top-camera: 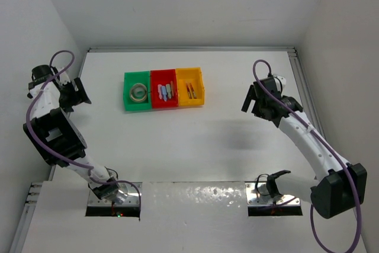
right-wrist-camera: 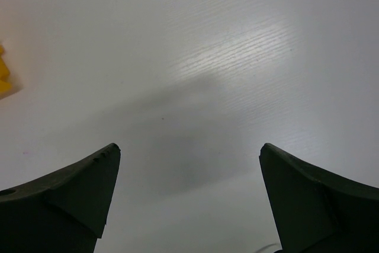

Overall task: Sort the stationery into containers
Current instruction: Reset both arms

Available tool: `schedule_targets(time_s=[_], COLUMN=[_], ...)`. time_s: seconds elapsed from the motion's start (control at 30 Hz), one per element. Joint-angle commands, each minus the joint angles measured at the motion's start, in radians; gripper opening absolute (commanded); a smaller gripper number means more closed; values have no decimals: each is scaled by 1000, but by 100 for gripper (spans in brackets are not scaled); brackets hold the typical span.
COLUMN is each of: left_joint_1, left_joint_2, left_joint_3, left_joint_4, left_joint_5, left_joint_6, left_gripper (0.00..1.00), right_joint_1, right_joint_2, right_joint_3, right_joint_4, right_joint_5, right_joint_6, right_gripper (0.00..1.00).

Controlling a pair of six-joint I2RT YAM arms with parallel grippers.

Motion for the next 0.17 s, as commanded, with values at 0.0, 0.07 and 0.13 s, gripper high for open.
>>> schedule_targets(time_s=[0.0,0.07,0.13], left_joint_1=[7,6,6], left_joint_2=[-36,-36,-35], left_joint_3=[4,4,6], left_joint_4=[30,30,30], left_joint_5=[15,15,15], left_joint_6=[11,11,11], left_gripper=[78,78,78], right_joint_1=[-5,-4,0], right_joint_2=[-3,-10,-26], right_joint_3=[1,-9,-28], right_joint_4=[30,38,87], right_joint_5=[29,29,35], right_joint_6=[19,19,2], right_gripper=[99,99,99])
